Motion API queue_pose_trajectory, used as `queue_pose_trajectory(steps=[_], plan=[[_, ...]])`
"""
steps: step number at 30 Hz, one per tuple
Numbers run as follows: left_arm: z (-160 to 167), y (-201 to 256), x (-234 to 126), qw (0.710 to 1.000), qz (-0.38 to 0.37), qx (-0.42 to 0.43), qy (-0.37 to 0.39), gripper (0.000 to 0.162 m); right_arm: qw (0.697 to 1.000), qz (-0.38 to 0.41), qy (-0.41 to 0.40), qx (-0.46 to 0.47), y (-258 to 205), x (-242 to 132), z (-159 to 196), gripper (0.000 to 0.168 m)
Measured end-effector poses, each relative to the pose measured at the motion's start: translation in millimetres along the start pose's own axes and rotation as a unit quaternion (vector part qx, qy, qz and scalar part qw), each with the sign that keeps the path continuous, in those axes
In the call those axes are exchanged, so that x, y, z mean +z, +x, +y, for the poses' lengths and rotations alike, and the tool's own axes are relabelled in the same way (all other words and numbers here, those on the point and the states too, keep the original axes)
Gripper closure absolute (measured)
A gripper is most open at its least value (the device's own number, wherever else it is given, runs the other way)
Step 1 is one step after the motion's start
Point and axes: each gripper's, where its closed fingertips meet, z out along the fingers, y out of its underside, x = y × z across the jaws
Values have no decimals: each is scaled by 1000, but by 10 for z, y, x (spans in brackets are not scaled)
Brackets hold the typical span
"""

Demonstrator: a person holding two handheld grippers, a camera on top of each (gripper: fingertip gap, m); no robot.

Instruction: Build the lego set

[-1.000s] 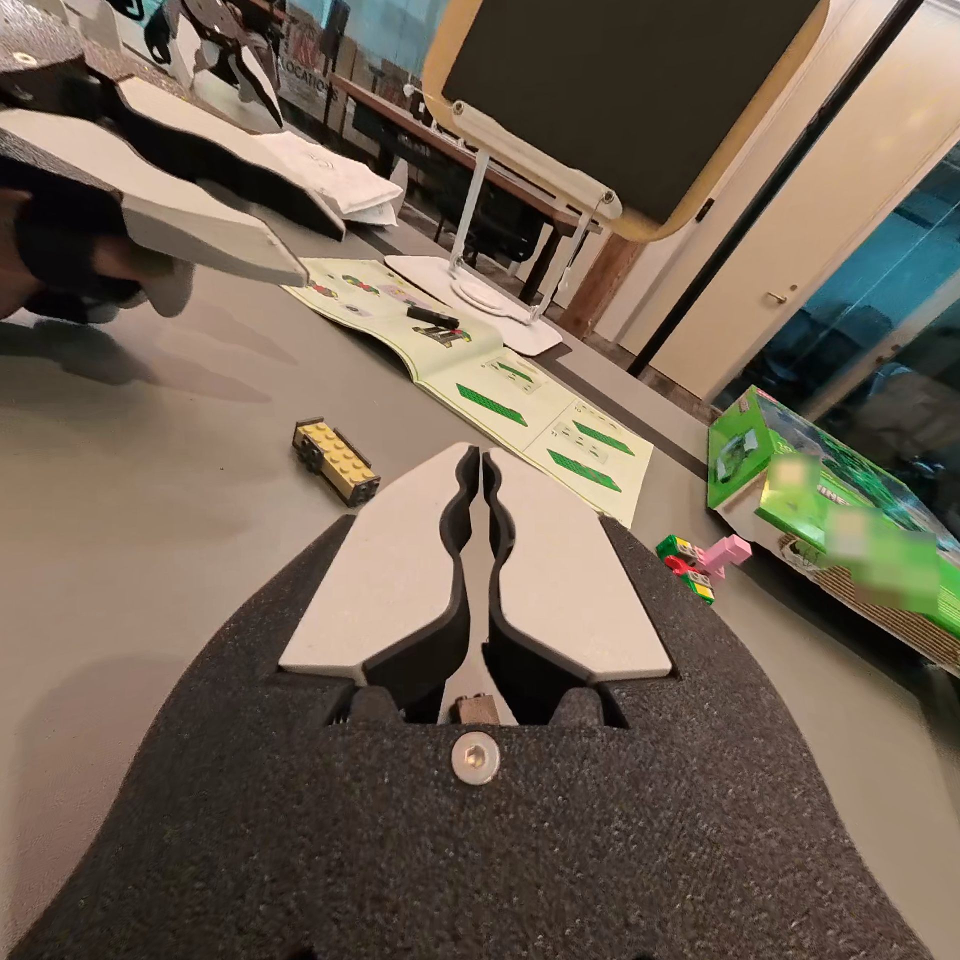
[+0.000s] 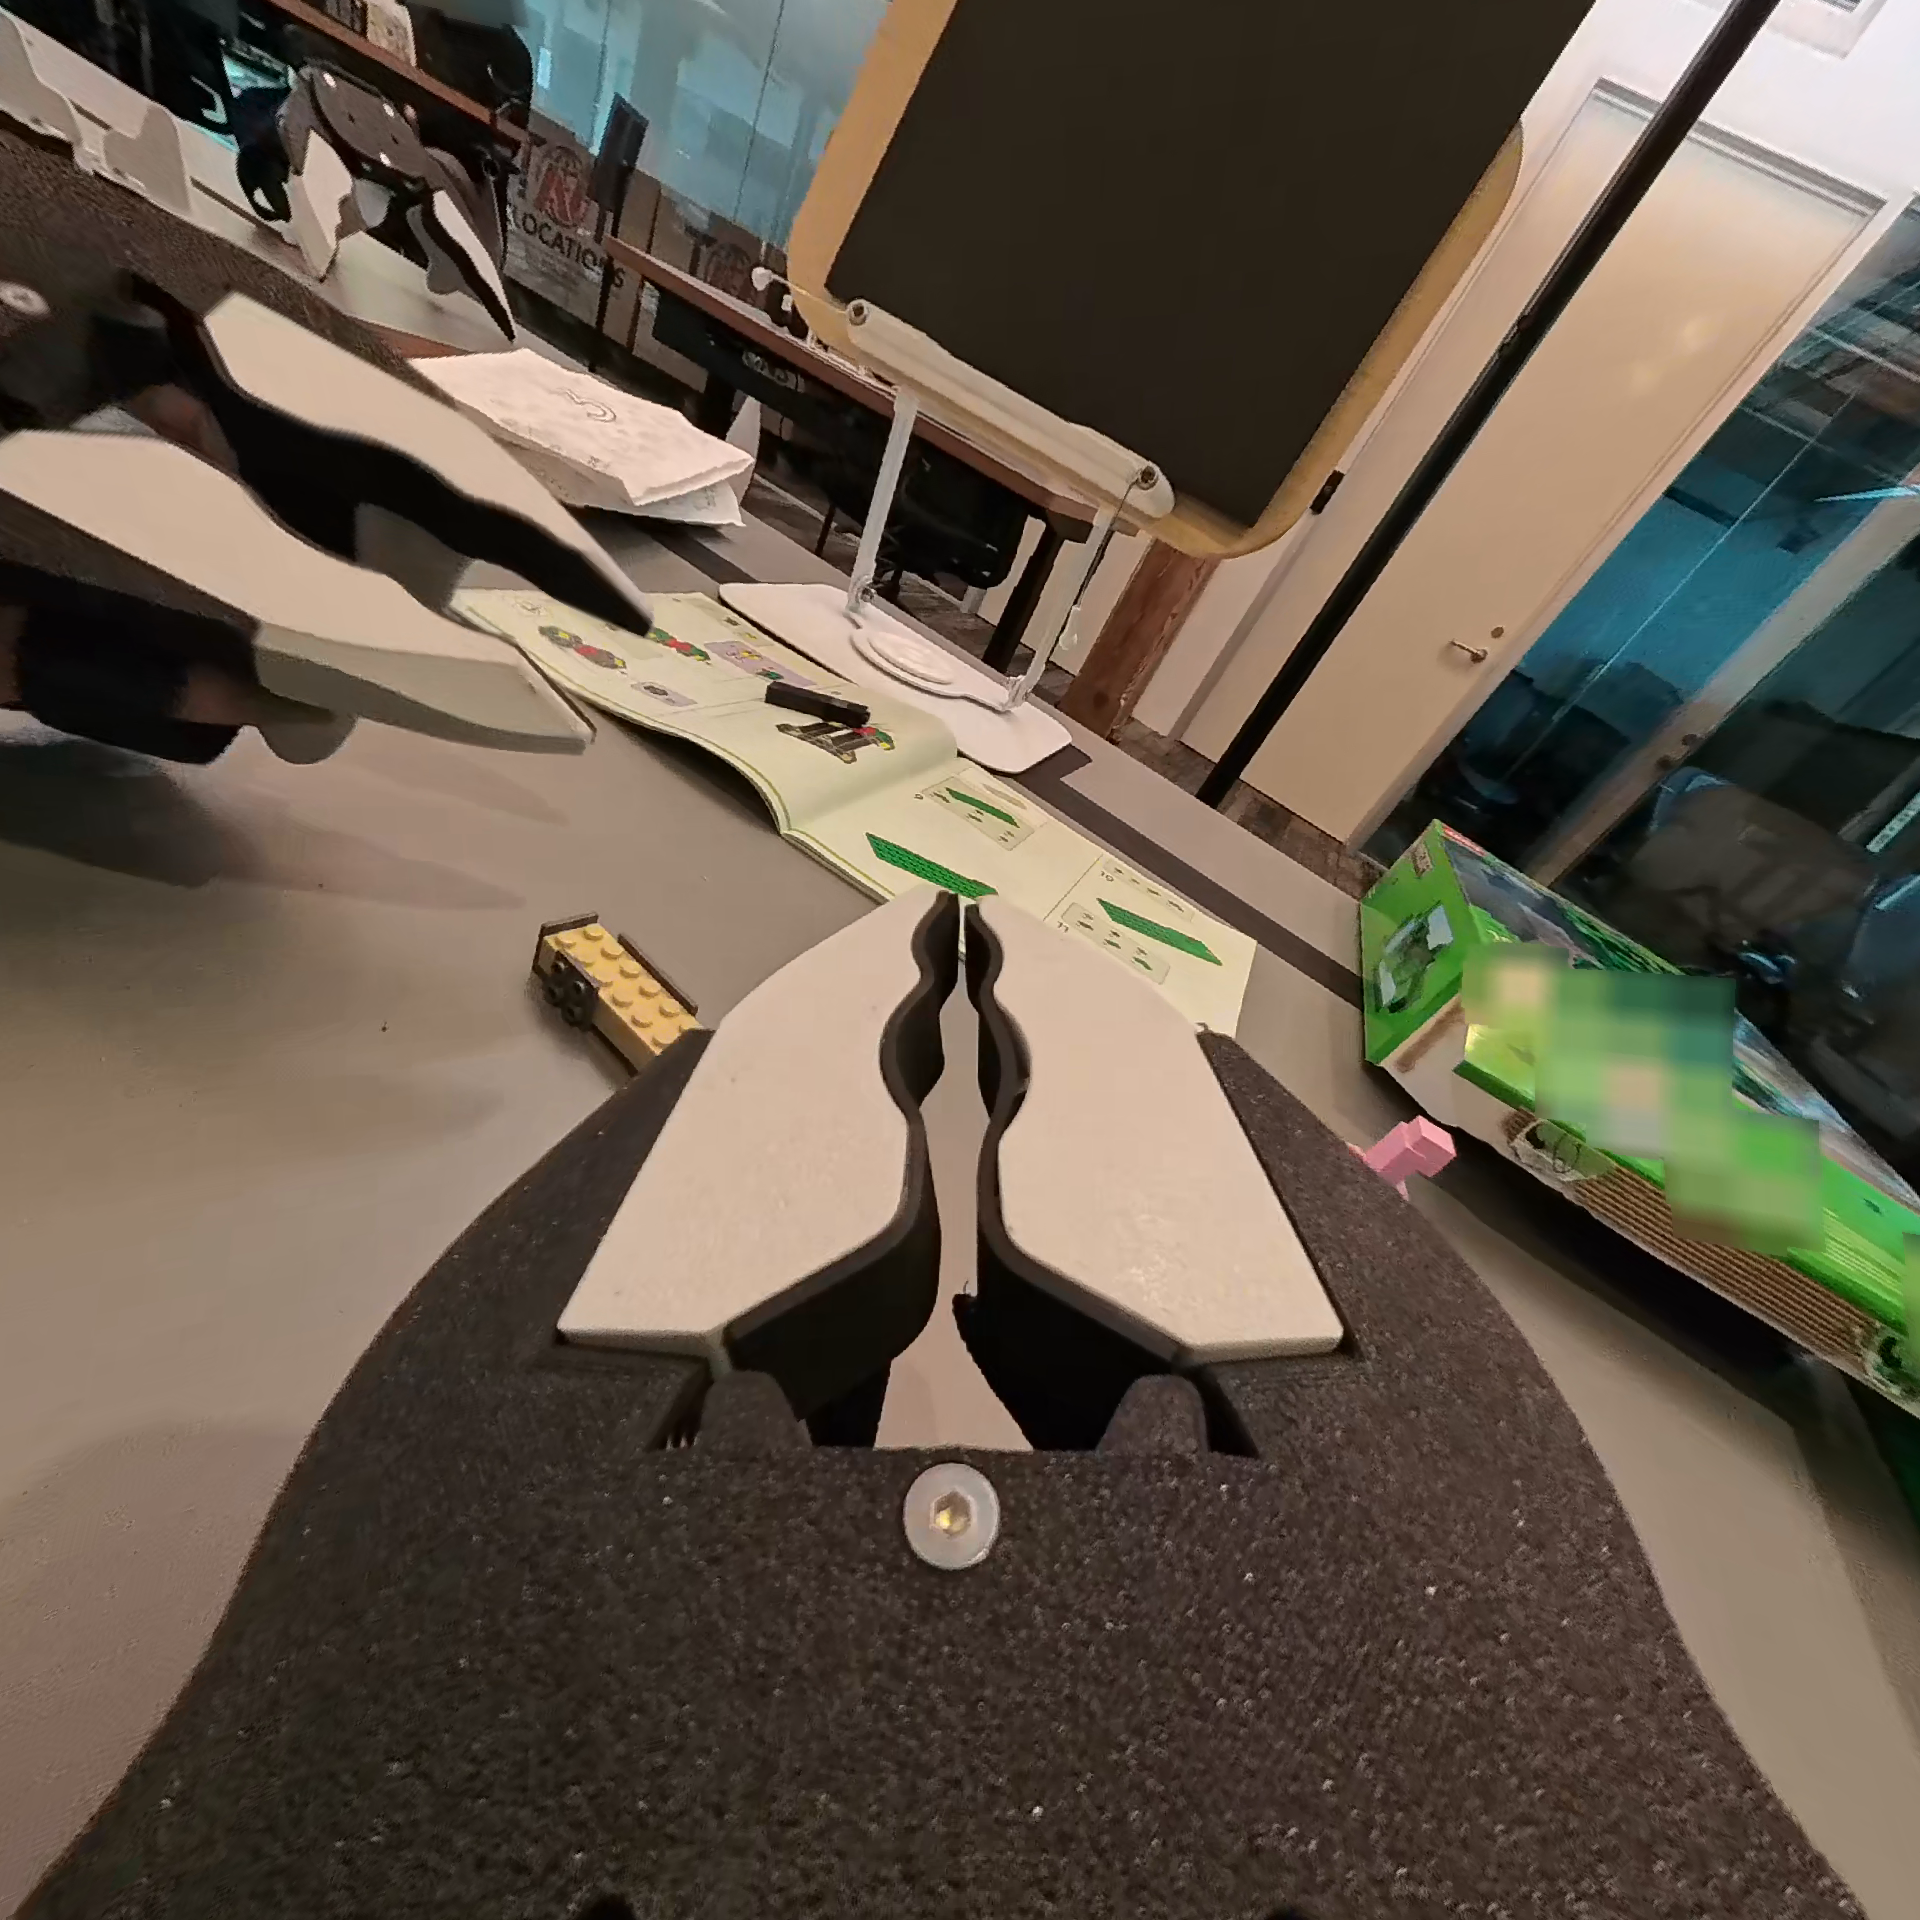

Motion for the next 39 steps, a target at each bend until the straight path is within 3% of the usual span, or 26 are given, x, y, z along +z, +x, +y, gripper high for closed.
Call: queue_pose_trajectory(steps=[1, 3, 6, 10, 29, 39], plan=[[45, -17, 10, 1000, -6, -3, -17, 126, 1000, -1, 0, 2, 0, -1, -2, 168], [149, -20, 29, 998, 0, -30, -56, 132, 1000, 1, 1, 2, 6, -4, -3, 168], [248, -19, 54, 994, 14, -74, -84, 127, 1000, 0, -3, 5, 9, 2, 15, 168], [305, -57, 56, 992, 8, -78, -101, 127, 1000, -2, -11, 8, 9, 21, 49, 168], [112, -6, -32, 997, 13, -51, -58, 124, 999, -33, -21, 16, -121, 61, 43, 167], [120, -27, -41, 995, 20, -88, -46, 123, 999, -48, -19, 10, -177, 50, 10, 166]])
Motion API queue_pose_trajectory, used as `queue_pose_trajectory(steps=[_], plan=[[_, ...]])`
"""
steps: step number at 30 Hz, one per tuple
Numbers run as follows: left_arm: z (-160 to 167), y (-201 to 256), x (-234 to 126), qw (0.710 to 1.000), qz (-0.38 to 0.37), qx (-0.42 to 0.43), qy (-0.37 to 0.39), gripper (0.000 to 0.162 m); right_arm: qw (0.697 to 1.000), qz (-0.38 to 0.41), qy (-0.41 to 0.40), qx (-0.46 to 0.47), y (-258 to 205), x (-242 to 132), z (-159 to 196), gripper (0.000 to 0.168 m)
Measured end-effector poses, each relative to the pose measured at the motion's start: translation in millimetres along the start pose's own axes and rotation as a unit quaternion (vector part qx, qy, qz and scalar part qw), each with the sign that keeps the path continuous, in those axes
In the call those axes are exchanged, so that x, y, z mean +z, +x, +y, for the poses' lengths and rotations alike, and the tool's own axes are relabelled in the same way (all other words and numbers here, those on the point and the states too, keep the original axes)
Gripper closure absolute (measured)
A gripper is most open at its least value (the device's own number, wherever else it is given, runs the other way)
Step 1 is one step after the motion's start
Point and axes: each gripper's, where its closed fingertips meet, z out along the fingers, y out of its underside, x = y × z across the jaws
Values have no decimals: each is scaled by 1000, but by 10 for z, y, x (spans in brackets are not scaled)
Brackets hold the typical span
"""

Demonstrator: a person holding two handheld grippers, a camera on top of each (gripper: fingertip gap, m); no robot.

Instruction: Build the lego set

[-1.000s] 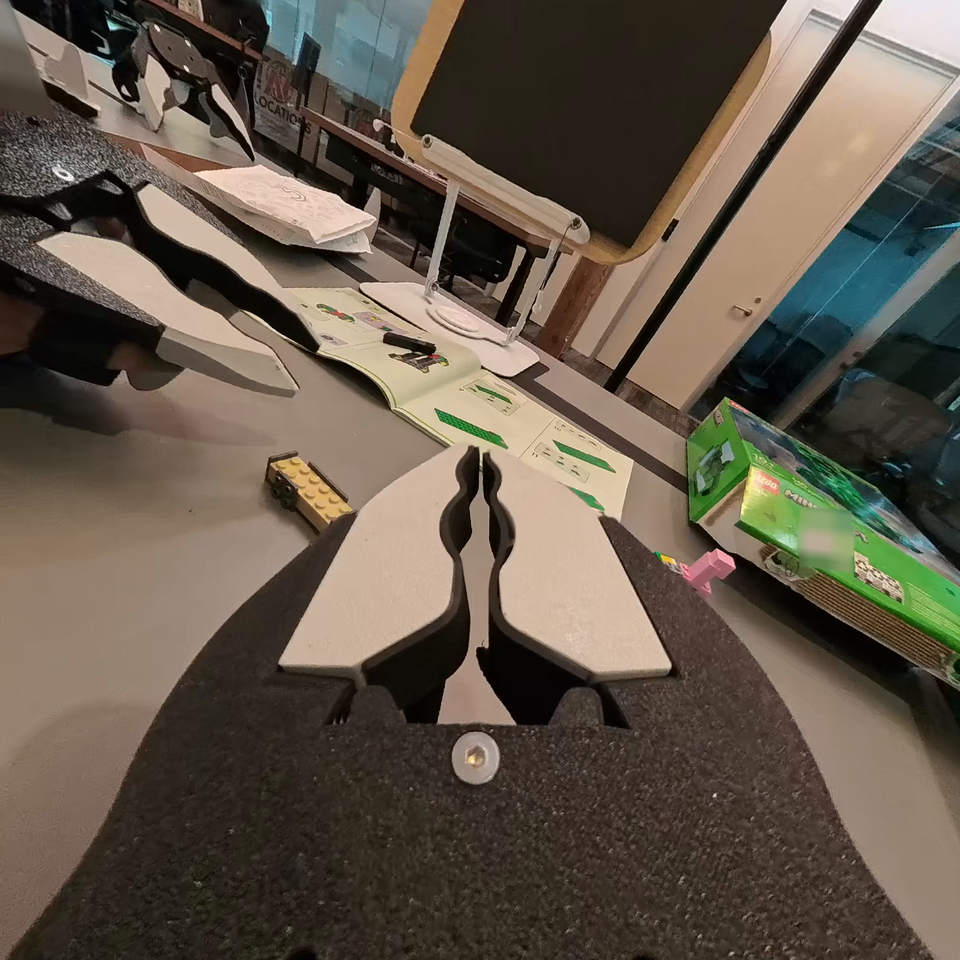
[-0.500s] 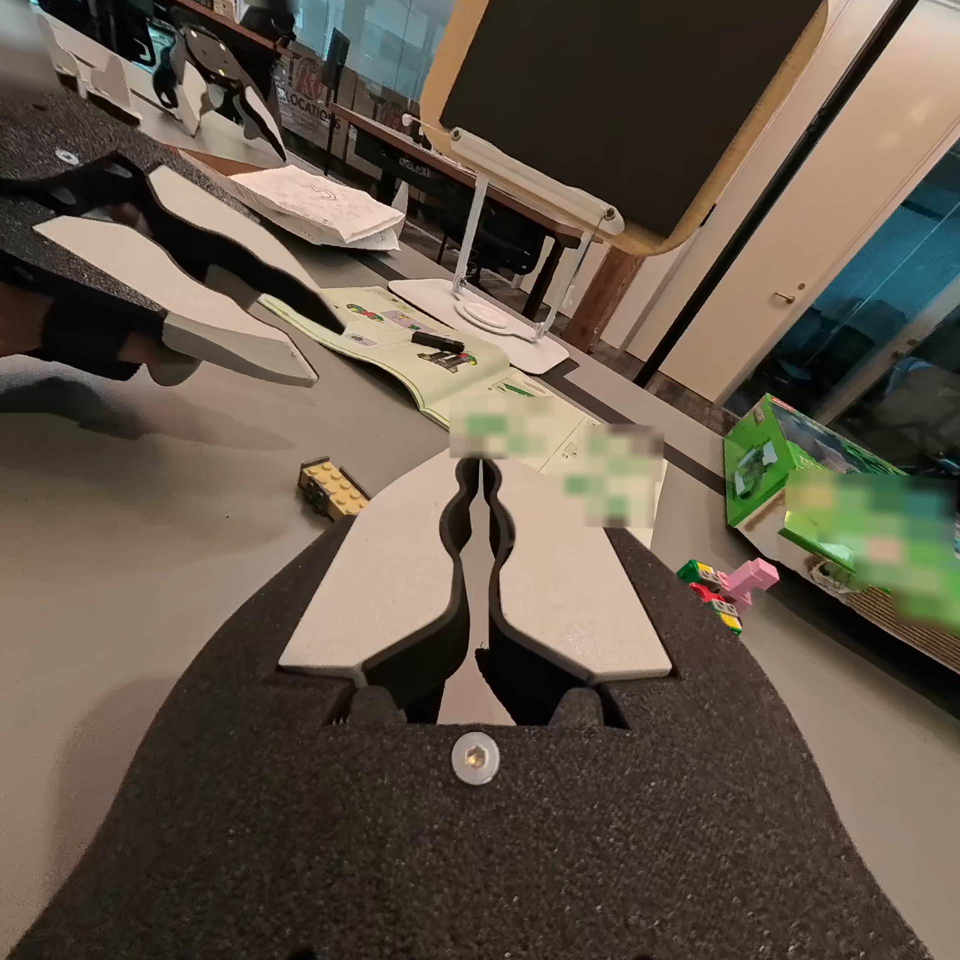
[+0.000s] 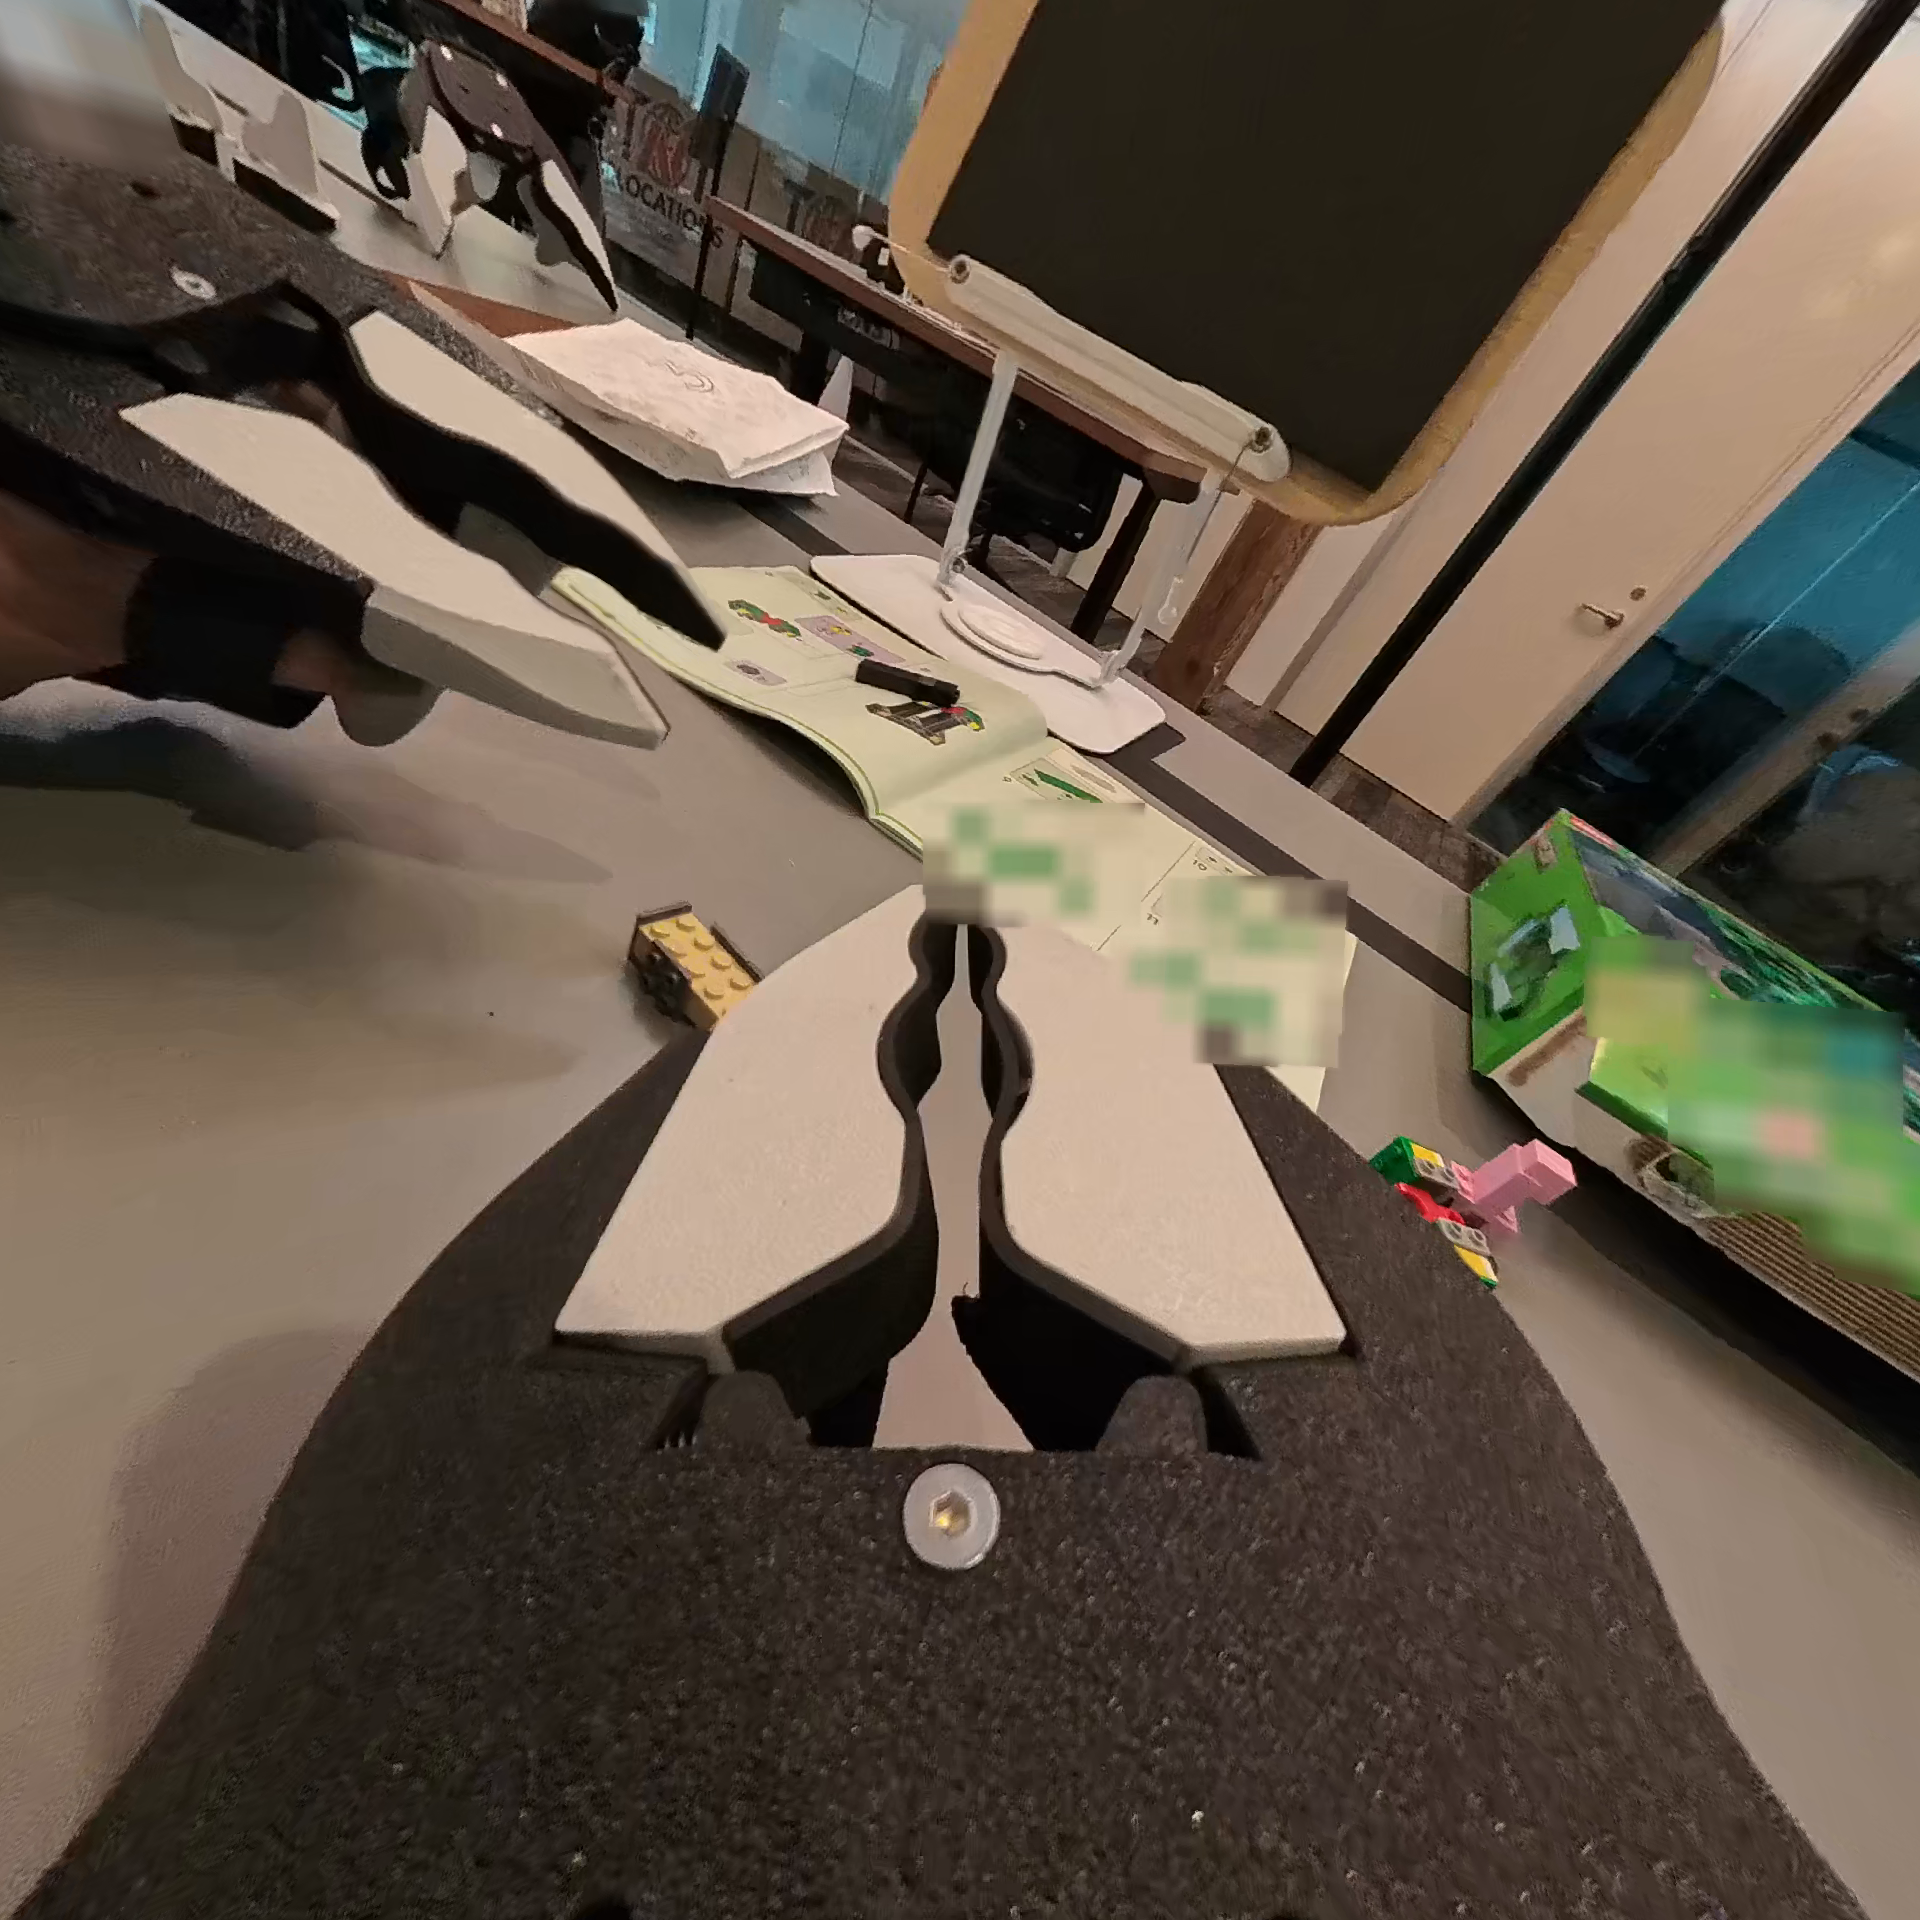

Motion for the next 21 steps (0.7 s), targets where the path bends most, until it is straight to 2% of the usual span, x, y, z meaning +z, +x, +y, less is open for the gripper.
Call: queue_pose_trajectory(steps=[14, 21], plan=[[-1, -49, -14, 999, -3, -37, 14, 109, 999, -34, -25, 22, -94, 18, 39, 147], [-10, -64, -8, 998, -8, -52, 16, 86, 999, -27, -11, 40, -30, 19, 44, 136]])
